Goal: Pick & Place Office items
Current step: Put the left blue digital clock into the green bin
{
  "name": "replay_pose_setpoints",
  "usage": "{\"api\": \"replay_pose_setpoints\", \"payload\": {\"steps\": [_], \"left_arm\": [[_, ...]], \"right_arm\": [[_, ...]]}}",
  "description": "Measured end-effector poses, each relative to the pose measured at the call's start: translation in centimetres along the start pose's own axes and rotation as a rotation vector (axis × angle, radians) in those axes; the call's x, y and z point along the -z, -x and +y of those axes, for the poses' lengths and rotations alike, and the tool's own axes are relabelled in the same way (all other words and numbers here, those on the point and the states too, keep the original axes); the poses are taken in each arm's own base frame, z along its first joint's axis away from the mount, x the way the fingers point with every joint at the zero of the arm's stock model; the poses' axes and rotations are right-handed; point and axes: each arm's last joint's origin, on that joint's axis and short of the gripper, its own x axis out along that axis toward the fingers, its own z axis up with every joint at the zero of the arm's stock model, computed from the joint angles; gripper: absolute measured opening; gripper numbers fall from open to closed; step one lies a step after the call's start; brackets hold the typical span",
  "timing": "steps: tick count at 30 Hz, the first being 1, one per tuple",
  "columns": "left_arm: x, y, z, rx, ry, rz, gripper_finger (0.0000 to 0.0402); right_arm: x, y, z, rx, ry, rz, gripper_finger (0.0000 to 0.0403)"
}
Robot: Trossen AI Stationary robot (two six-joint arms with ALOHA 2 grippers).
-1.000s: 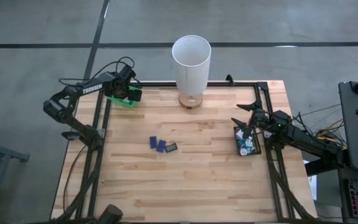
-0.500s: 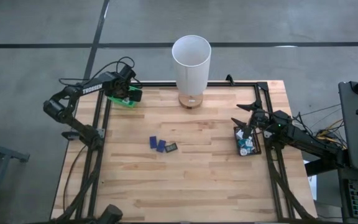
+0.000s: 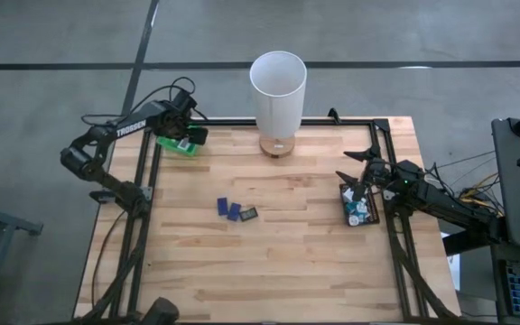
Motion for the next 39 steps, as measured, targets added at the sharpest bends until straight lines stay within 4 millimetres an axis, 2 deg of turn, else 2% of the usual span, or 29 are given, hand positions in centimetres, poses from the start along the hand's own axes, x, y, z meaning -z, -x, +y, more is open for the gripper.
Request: {"api": "replay_pose_setpoints", "payload": {"steps": [8, 16, 19, 27, 35, 39], "left_arm": [[1.1, 2.2, -1.2, 0.106, -0.021, -0.036, 0.0237], [3.2, 4.5, -3.8, 0.15, 0.125, -0.073, 0.0236], [4.3, 4.8, -5.0, 0.159, 0.119, -0.053, 0.0236], [8.0, 5.6, -8.8, 0.172, 0.141, -0.008, 0.0236], [13.9, 6.4, -13.2, 0.176, 0.182, -0.016, 0.0236], [16.5, 6.5, -14.4, 0.173, 0.227, 0.007, 0.0236]], "right_arm": [[0.0, 0.0, 0.0, 0.0, 0.0, 0.0, 0.0344], [0.0, 0.0, 0.0, 0.0, 0.0, 0.0, 0.0349], [0.0, 0.0, 0.0, 0.0, 0.0, 0.0, 0.0345], [0.0, 0.0, 0.0, 0.0, 0.0, 0.0, 0.0346], [0.0, 0.0, 0.0, 0.0, 0.0, 0.0, 0.0347], [0.0, 0.0, 0.0, 0.0, 0.0, 0.0, 0.0343]]}}
